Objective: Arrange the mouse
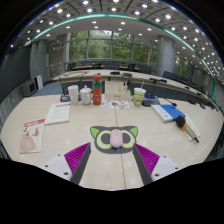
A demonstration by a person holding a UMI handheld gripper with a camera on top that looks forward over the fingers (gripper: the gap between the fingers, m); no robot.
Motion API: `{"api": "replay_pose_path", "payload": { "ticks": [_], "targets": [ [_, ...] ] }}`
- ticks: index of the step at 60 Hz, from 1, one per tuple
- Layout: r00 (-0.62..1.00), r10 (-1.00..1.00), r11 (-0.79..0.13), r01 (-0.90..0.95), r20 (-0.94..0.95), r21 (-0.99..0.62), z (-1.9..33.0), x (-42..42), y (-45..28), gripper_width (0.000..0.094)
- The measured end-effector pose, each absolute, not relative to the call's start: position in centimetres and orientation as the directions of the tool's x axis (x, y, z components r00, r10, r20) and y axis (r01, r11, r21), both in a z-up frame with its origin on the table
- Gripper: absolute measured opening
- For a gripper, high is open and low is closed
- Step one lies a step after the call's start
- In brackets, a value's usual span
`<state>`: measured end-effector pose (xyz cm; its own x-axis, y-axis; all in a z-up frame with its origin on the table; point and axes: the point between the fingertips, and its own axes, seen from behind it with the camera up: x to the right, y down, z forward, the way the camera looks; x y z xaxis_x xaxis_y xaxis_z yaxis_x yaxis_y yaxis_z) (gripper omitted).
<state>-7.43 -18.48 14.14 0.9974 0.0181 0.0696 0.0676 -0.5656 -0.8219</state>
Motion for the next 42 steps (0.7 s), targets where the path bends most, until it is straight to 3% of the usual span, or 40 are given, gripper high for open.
{"api": "replay_pose_path", "payload": {
  "ticks": [19,42],
  "targets": [
    [0.994,0.025,-0.556,0.103,0.107,-0.825,19.2,-9.7,-32.3,0.0855],
    [0.995,0.012,-0.545,0.088,0.097,-0.834,20.0,-9.8,-34.8,0.0855]
  ]
}}
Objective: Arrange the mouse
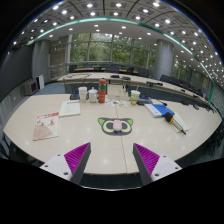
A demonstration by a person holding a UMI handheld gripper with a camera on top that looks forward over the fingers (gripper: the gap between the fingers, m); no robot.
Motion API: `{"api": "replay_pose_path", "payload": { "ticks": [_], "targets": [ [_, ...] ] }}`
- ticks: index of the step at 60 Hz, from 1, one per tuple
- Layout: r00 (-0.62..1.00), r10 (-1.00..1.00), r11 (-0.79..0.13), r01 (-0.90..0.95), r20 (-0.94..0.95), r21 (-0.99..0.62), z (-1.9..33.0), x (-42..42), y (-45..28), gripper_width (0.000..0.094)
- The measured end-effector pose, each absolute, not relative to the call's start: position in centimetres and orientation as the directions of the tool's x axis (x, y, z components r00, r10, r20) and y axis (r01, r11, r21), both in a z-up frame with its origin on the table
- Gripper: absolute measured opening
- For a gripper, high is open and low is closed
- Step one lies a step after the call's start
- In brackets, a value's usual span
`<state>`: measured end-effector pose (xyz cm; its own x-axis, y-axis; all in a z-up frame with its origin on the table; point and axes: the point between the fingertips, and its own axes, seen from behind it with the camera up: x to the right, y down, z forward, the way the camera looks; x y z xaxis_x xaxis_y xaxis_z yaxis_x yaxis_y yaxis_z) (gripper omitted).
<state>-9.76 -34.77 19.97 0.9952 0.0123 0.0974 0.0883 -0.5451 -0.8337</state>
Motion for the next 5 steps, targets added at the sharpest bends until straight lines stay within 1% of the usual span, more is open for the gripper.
{"api": "replay_pose_path", "payload": {
  "ticks": [5],
  "targets": [
    [0.997,0.017,-0.549,0.074,0.078,-0.833,19.73,-9.99,-34.59,0.0856]
  ]
}}
